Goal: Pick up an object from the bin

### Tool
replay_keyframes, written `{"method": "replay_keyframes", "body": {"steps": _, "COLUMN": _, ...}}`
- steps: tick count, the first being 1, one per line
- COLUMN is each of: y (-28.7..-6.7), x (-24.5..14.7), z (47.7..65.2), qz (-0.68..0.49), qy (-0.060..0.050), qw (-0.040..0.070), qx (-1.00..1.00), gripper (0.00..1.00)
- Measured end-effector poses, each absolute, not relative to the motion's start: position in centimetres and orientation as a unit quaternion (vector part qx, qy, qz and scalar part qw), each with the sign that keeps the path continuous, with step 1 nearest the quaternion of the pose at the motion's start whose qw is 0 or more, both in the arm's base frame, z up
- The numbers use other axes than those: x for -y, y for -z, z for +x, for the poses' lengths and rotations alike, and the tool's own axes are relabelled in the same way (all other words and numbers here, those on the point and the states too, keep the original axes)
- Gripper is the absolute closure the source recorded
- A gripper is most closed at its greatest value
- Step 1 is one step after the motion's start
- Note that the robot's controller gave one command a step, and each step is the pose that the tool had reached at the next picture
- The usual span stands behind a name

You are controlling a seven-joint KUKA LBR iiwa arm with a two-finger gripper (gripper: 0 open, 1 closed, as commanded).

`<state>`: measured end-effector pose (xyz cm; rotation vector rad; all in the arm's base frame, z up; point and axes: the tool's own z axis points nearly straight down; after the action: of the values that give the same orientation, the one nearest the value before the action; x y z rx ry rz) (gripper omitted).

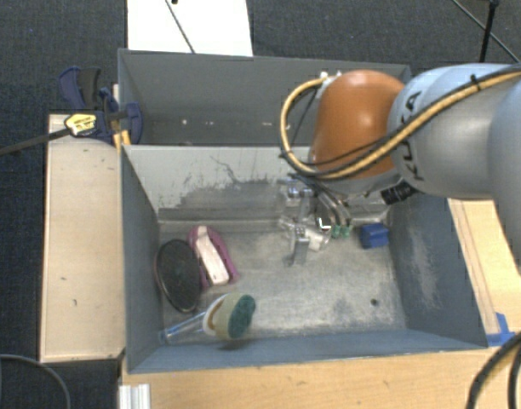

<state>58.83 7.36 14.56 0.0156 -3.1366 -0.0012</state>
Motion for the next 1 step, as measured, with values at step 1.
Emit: {"method": "replay_keyframes", "body": {"steps": 1, "y": -6.82, "x": -12.19, "z": 52.32, "qz": 0.132, "qy": 0.001, "qw": 0.002, "qx": 0.991, "gripper": 0.00}}
